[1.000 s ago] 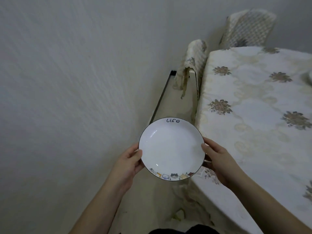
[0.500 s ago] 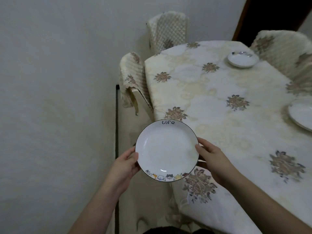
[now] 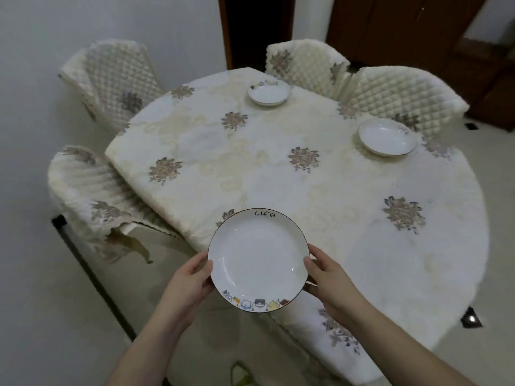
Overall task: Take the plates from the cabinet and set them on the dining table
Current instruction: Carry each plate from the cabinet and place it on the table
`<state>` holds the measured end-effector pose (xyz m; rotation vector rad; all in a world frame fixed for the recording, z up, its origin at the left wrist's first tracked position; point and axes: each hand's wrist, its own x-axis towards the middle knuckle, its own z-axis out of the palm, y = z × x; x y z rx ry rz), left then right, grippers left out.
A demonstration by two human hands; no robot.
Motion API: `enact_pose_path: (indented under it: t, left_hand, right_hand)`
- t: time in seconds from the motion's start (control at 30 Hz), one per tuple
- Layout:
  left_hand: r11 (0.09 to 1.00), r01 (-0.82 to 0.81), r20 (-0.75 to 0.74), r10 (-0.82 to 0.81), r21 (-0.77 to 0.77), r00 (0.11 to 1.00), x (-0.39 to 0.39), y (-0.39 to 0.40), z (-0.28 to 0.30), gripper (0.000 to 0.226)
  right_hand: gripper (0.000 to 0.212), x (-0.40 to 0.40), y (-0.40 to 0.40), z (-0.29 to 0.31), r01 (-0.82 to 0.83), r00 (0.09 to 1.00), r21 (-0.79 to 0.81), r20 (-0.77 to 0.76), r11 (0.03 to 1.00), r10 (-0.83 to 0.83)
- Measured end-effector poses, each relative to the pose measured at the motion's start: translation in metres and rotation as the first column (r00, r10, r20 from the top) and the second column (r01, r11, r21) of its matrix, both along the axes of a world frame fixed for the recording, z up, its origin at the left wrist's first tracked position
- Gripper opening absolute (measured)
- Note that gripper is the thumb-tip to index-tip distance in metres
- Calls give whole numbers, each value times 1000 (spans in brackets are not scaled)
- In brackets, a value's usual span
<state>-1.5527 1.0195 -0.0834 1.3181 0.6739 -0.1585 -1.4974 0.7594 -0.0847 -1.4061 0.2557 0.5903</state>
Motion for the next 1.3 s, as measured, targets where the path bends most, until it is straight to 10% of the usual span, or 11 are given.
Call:
enact_pose_path:
  t: [0.5,1.07,1.3]
  left_hand:
    - [898,437,-124,-440,-53,889,116,-42,-66,29]
    - [894,447,-192,-432,36,881,133,-82,-97,31]
    - [923,363,-190,-337,126,922,131,-90,-102,31]
  right_hand:
    - [24,-5,-30,-63,517,848,-167,-37,840,-529]
    - [29,29,-78,-98,383,916,-355,23,853,-402]
    - [24,39,-93,-90,156,988,-620,108,769,-113]
